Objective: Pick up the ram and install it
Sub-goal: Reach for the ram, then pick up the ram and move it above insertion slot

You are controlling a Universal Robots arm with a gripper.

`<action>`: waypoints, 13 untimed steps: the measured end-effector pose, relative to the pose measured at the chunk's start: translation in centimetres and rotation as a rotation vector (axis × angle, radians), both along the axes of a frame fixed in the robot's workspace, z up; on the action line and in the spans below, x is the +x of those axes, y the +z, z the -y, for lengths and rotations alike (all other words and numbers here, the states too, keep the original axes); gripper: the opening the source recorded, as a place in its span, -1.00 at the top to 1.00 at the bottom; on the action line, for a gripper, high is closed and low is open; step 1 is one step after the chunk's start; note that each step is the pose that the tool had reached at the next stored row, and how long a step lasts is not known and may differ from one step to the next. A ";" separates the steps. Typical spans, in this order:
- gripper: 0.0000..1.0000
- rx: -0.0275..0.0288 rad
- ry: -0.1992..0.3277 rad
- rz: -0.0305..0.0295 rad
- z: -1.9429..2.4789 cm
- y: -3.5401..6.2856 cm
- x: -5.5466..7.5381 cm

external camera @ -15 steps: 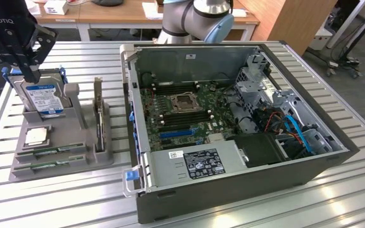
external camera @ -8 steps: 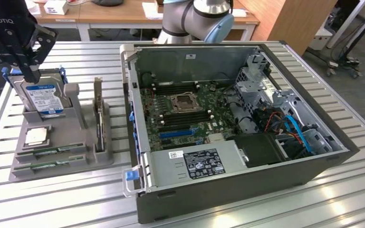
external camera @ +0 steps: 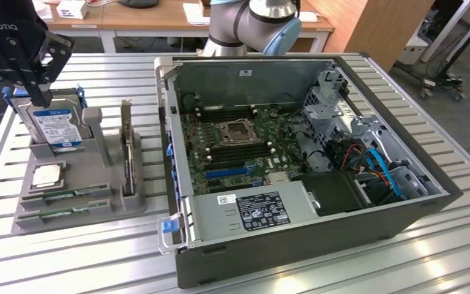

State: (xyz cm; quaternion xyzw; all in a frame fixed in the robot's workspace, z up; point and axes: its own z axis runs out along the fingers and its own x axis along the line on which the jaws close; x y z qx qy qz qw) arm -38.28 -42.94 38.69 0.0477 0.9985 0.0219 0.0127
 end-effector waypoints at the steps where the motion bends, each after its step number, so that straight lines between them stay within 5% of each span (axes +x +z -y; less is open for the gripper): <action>1: 0.80 0.0000 0.003 0.0001 0.00 0.00 0.0; 13: 0.80 0.0000 0.013 0.0001 0.00 -0.01 0.0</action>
